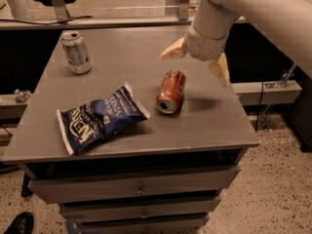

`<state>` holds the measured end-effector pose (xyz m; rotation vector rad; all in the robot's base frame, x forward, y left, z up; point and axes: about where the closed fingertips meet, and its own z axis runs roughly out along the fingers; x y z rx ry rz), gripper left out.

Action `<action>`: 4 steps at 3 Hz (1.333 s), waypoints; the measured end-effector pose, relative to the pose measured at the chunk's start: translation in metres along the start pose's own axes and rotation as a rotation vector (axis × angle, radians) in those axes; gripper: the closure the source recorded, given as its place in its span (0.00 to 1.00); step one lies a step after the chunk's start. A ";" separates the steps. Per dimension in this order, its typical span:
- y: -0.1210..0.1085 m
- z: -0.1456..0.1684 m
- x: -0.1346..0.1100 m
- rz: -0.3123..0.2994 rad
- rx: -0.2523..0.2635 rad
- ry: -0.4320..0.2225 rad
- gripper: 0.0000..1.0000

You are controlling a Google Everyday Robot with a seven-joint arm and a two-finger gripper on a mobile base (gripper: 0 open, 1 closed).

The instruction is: Knock coke can over

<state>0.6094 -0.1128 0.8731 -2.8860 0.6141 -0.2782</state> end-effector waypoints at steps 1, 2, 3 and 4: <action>0.016 -0.011 0.026 0.184 0.066 -0.066 0.00; 0.026 -0.044 0.052 0.445 0.231 -0.125 0.00; 0.038 -0.086 0.064 0.689 0.395 -0.146 0.00; 0.056 -0.098 0.055 0.918 0.439 -0.170 0.00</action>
Offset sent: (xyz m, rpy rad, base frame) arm 0.0456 -0.0957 0.1057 0.6826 0.1154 -0.7207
